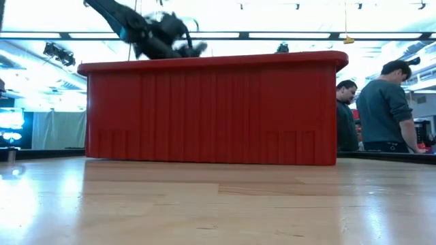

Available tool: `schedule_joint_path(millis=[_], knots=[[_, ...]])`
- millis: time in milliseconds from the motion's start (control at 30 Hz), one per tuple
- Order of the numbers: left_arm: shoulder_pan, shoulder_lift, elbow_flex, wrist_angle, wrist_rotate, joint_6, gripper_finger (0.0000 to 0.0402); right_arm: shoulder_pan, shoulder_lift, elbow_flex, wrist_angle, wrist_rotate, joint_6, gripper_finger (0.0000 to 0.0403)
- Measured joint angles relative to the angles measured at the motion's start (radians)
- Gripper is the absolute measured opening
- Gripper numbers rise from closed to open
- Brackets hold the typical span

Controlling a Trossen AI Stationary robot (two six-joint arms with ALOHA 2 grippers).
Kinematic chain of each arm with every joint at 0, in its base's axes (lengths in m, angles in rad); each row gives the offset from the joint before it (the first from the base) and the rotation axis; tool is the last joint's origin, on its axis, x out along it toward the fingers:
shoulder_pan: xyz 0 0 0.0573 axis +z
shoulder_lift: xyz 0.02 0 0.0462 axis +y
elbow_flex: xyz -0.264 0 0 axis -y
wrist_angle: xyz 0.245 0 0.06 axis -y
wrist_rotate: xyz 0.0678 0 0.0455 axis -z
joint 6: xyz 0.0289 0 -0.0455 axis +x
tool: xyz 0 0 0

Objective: Pick and place slides into bin
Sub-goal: Put the top pink slide into the bin, then put the pink slide into the bin

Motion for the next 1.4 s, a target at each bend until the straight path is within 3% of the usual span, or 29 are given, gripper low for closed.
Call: schedule_joint_path(millis=[233, 500, 867, 1067, 1233, 1400], knots=[[0.034, 0.164, 0.000, 0.094, 0.023, -0.048, 0.0016, 0.005, 0.000, 0.000, -0.013, -0.001, 0.017, 0.0128], [0.051, 0.181, 0.000, 0.148, 0.032, -0.027, 0.0044, 0.005, 0.000, 0.000, -0.018, -0.003, 0.026, 0.0128], [0.054, 0.180, 0.001, 0.094, 0.040, -0.011, 0.0183, 0.005, 0.000, 0.000, -0.018, -0.003, 0.027, 0.0128], [0.053, 0.180, 0.078, 0.091, 0.036, -0.011, 0.0237, 0.005, 0.000, 0.000, -0.018, -0.005, 0.027, 0.0128], [0.043, 0.180, 0.221, -0.092, 0.049, 0.000, 0.0246, 0.005, 0.000, 0.000, -0.018, -0.021, 0.028, 0.0128], [0.044, 0.179, 0.397, -0.516, -0.011, 0.127, 0.0233, 0.005, 0.000, 0.000, -0.022, -0.034, 0.029, 0.0128]])
